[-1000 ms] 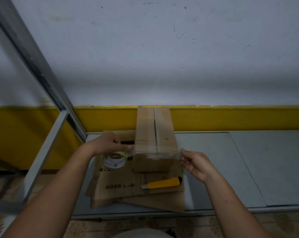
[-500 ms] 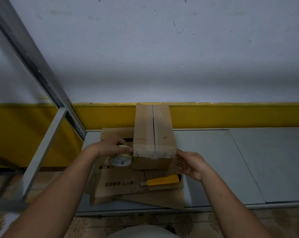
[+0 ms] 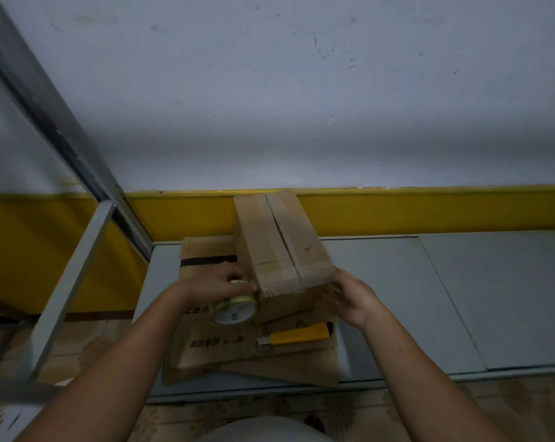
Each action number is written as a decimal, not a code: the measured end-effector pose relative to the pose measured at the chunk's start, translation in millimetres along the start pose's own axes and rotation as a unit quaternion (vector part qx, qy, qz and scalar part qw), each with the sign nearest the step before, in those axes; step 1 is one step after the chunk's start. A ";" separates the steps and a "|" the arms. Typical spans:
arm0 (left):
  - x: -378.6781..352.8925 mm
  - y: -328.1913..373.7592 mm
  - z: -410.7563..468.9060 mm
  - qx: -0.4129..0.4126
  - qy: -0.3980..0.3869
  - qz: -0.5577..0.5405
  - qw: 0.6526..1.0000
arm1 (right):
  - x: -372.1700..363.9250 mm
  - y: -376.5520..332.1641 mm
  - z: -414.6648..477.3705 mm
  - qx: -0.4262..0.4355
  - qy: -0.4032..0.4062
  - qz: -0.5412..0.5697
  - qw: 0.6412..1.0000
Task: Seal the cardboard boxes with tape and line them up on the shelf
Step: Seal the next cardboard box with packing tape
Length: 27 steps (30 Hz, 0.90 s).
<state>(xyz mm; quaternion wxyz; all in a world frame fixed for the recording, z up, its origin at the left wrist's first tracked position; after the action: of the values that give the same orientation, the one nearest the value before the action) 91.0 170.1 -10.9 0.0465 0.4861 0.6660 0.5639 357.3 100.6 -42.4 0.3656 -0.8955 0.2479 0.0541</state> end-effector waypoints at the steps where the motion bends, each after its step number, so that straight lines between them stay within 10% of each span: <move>1: -7.8 4.5 -0.9 -0.005 -0.015 0.008 1.000 | 1.0 -3.2 1.1 0.004 -0.001 0.007 1.000; 5: -36.6 10.8 -5.8 0.000 -0.044 0.000 0.999 | -2.3 -23.5 12.1 0.032 0.007 -0.002 0.999; 17: -44.9 12.0 -37.7 0.087 0.198 -0.104 0.971 | 34.1 1.5 52.6 0.082 0.122 -0.071 0.987; 21: -42.4 16.0 -42.8 0.095 0.200 -0.118 0.968 | 19.5 38.0 43.3 0.202 0.057 -0.520 0.828; 27: -27.1 23.2 -47.6 0.084 0.253 -0.069 0.961 | -7.4 72.7 24.8 0.248 -0.025 -0.723 0.645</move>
<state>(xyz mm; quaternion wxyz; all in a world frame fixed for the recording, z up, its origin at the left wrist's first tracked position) 89.9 115.0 11.5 -0.1257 0.2822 0.7332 0.6057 317.8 76.2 -104.0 0.5033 -0.6643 -0.4828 -0.2688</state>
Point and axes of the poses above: each hand's wrist, its own z-axis towards the middle knuckle, its own x-axis out of the back of the hand, y = z × x, the point moved 9 cm from there along z, towards the middle knuckle, and after that the axes turned 3 degrees about -x, right-handed, at the moved point
